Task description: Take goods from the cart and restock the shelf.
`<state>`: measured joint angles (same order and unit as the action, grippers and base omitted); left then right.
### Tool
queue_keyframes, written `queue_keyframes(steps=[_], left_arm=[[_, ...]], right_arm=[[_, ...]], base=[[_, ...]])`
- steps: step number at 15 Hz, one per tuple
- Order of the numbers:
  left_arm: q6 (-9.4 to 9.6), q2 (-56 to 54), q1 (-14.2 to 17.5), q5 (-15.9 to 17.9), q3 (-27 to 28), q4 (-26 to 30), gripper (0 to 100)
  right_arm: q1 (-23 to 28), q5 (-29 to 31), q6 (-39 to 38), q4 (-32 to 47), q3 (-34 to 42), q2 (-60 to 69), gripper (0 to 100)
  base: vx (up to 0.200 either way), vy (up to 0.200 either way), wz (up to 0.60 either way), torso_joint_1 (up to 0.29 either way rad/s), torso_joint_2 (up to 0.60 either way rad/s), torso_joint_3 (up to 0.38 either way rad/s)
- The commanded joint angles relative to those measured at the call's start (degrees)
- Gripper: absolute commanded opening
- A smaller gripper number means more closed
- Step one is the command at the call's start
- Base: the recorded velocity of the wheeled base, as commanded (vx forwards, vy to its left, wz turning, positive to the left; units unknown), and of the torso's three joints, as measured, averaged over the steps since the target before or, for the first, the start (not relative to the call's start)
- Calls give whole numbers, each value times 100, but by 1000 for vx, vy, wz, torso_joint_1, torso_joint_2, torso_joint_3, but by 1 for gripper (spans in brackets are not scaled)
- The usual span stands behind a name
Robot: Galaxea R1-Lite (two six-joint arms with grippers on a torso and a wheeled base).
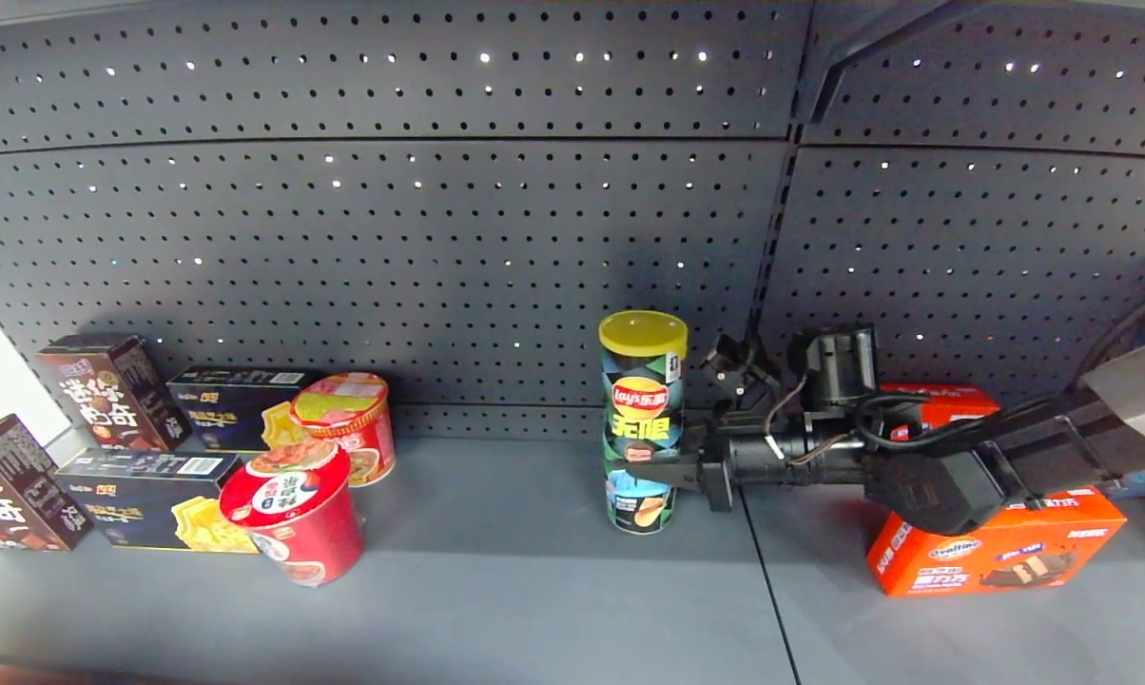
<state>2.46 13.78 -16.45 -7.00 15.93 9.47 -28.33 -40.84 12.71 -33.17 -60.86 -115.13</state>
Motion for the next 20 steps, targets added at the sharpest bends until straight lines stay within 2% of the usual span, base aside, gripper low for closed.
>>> queue_keyframes(steps=[1, 4, 5, 7, 11, 13, 16, 20], left_arm=[[-35, -253, 1, -3, -38, 20, 0], [-44, -261, -8, 5, -20, 11, 0], [-44, -270, -17, 5, -20, 11, 0], [-53, -349, -148, -3, -38, 20, 0], [-44, -358, -175, -3, -108, 11, 0], [-44, -358, -175, -3, -99, 11, 0], [-44, -349, -166, -12, -90, 11, 0], [-44, -340, -166, -12, -108, 20, 0]], right_arm=[[-463, 515, -164, 39, 346, 641, 0], [-876, 1122, -735, -207, 821, 1291, 0], [-902, 1166, -762, -269, 926, 1388, 0], [-929, 1148, -779, -576, 1709, 1994, 0], [-885, 1122, -771, -612, 2965, 3110, 0], [-841, 1122, -744, -919, 3502, 3286, 0], [-858, 1016, -779, -1851, 4161, 3163, 0], [-814, 1008, -806, -2238, 4337, 2864, 0]], base=[[0, 0, 0, 0, 0, 0], [0, 0, 0, 0, 0, 0], [0, 0, 0, 0, 0, 0], [0, 0, 0, 0, 0, 0], [0, 0, 0, 0, 0, 0], [0, 0, 0, 0, 0, 0], [0, 0, 0, 0, 0, 0], [0, 0, 0, 0, 0, 0]])
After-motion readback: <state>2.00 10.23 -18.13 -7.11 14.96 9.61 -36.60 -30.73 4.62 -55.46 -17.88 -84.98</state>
